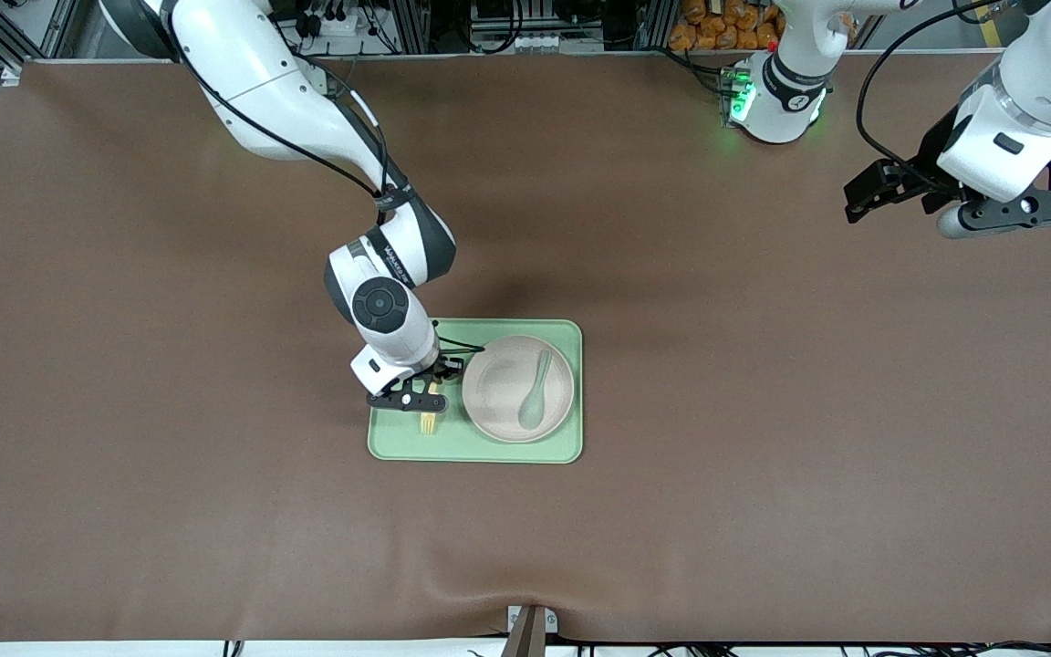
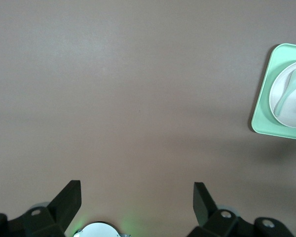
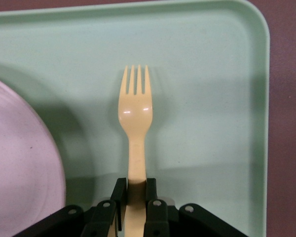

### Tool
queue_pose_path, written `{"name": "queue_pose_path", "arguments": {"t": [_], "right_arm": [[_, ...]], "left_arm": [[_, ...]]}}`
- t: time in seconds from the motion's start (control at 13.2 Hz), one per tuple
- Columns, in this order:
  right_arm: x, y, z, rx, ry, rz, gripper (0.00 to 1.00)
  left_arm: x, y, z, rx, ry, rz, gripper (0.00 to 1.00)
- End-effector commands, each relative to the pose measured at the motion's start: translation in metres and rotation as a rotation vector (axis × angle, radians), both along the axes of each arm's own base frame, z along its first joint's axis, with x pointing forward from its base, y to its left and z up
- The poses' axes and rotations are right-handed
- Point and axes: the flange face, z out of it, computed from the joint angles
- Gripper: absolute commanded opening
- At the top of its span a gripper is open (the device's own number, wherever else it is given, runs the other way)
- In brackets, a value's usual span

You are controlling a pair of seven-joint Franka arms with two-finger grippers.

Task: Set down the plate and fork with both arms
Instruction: 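Lower the fork onto the tray and open the right gripper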

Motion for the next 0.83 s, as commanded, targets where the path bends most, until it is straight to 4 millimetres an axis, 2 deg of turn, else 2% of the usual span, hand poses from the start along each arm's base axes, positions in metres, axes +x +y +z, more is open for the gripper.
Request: {"name": "queue_pose_path", "arguments": {"t": [0.0,0.53,0.6,0.68,0.76], "right_arm": [[-0.0071,-0.0023,0.0058,0.009,-0.002,-0.01,0.19],[-0.0118,0.0033,0.0018,0.008,0.001,0.001,0.23],[-0.0118,0.0033,0.001,0.008,0.001,0.001,0.27],[-0.0114,0.0024,-0.0006,0.006,0.004,-0.004,0.4],[-0.011,0.0014,-0.0017,0.005,0.005,-0.01,0.44]], "left_arm": [[-0.0017,-0.0049,-0.0004,-0.001,-0.008,-0.005,1.0],[-0.0015,-0.0058,-0.0012,-0.001,-0.007,-0.006,1.0],[-0.0017,-0.0065,-0.0012,-0.001,-0.007,-0.008,1.0],[-0.0015,-0.0058,-0.0012,-0.001,-0.007,-0.006,1.0],[-0.0017,-0.0065,-0.0012,-0.001,-0.007,-0.006,1.0]]}}
